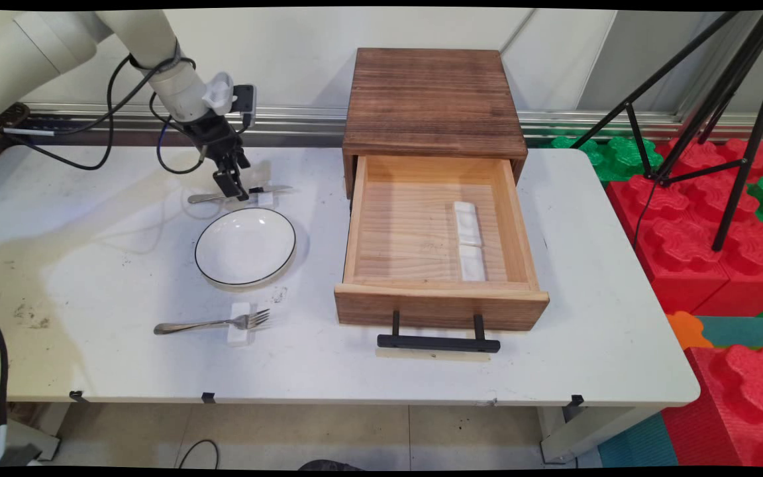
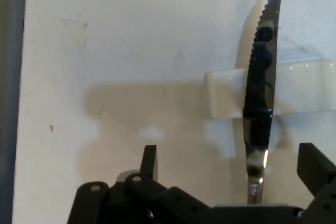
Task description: Pick up the knife from the left of the white plate, then place the picked object into the drawer
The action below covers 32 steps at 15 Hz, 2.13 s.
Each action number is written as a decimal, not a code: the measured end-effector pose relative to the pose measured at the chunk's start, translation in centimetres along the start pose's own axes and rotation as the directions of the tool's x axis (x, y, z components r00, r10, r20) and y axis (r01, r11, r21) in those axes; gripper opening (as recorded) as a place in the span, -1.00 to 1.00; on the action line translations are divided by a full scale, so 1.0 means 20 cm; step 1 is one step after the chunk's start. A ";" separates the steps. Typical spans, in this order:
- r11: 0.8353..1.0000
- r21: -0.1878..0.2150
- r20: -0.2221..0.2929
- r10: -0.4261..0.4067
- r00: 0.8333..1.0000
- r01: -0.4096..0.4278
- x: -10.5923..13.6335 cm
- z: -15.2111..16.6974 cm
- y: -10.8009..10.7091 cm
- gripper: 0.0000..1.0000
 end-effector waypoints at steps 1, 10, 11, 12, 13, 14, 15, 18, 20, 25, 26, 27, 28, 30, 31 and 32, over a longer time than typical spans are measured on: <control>1.000 -0.001 -0.001 0.001 1.000 -0.001 0.00 0.01 0.00 1.00; 1.000 -0.014 -0.008 -0.004 1.000 0.004 -0.02 0.03 0.01 1.00; 1.000 -0.015 -0.008 -0.005 1.000 0.005 -0.02 0.03 0.01 1.00; 1.000 -0.016 -0.008 -0.006 1.000 0.006 -0.03 0.03 0.01 1.00; 1.000 -0.016 -0.008 -0.006 1.000 0.006 -0.03 0.03 0.01 1.00; 1.000 -0.016 -0.008 -0.006 1.000 0.006 -0.03 0.03 0.01 -1.00; 1.000 -0.016 -0.008 -0.006 1.000 0.005 -0.04 0.03 0.01 -1.00; 1.000 -0.017 -0.010 -0.002 1.000 0.002 -0.05 0.02 0.02 -1.00; 1.000 -0.018 -0.012 0.002 1.000 -0.002 -0.05 0.02 0.02 -1.00; 1.000 -0.026 -0.013 0.012 1.000 -0.012 -0.07 0.00 0.04 -1.00; 1.000 -0.026 -0.013 0.013 1.000 -0.013 -0.08 -0.01 0.05 -1.00; 1.000 -0.024 -0.014 0.012 1.000 -0.012 -0.09 -0.02 0.05 -1.00; 1.000 -0.020 -0.014 0.009 1.000 -0.009 -0.10 -0.03 0.05 -1.00; 1.000 -0.005 -0.015 -0.005 1.000 0.005 -0.11 -0.06 0.05 -1.00; 1.000 0.003 -0.017 -0.013 1.000 0.013 -0.12 -0.08 0.05 -1.00; 1.000 0.015 -0.018 -0.025 1.000 0.025 -0.13 -0.11 0.05 -1.00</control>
